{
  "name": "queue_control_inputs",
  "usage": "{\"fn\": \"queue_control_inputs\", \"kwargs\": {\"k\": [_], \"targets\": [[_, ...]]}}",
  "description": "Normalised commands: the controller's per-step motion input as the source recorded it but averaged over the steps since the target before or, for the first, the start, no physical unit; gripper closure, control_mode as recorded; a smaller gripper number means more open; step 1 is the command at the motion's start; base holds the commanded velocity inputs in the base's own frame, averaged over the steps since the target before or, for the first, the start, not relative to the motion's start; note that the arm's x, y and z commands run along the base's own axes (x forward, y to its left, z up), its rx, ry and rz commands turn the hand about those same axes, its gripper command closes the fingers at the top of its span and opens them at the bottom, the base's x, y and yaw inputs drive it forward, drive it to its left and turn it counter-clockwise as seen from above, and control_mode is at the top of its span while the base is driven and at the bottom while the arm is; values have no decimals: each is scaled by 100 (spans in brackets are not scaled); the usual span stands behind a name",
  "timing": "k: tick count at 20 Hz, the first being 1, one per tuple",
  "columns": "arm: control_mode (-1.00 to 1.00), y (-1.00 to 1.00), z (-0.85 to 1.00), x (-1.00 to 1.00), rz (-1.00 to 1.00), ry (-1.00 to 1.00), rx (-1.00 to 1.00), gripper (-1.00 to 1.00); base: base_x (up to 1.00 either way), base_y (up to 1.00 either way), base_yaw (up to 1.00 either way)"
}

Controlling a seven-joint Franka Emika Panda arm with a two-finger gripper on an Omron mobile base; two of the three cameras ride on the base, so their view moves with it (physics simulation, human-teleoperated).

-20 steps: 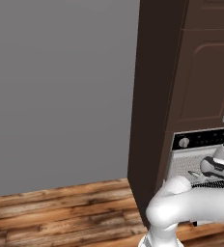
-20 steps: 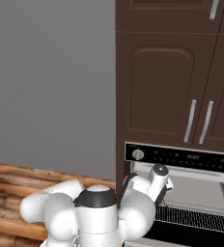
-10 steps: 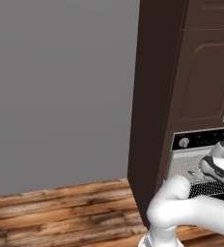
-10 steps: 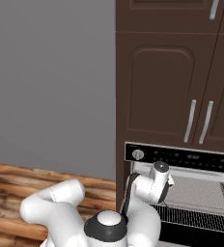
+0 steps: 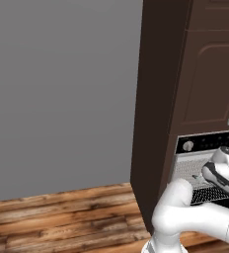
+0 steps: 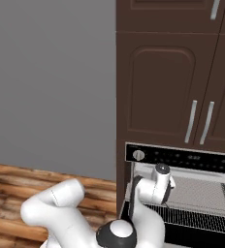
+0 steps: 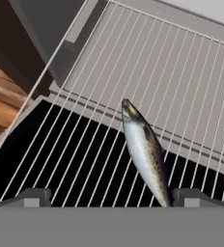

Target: Take the fish from the oven and place it on the plate on the counter.

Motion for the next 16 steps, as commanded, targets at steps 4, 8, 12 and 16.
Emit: {"fn": "queue_control_inputs", "kwargs": {"k": [4,8,12,16], "targets": [[-100,-16,-23,1,-4,0,0,-100,0,0,0],[-100,-16,-28,16,-4,0,0,-100,0,0,0],[-100,-19,-34,27,-3,0,0,-100,0,0,0],[-100,-18,-16,33,-3,0,0,-100,0,0,0]]}}
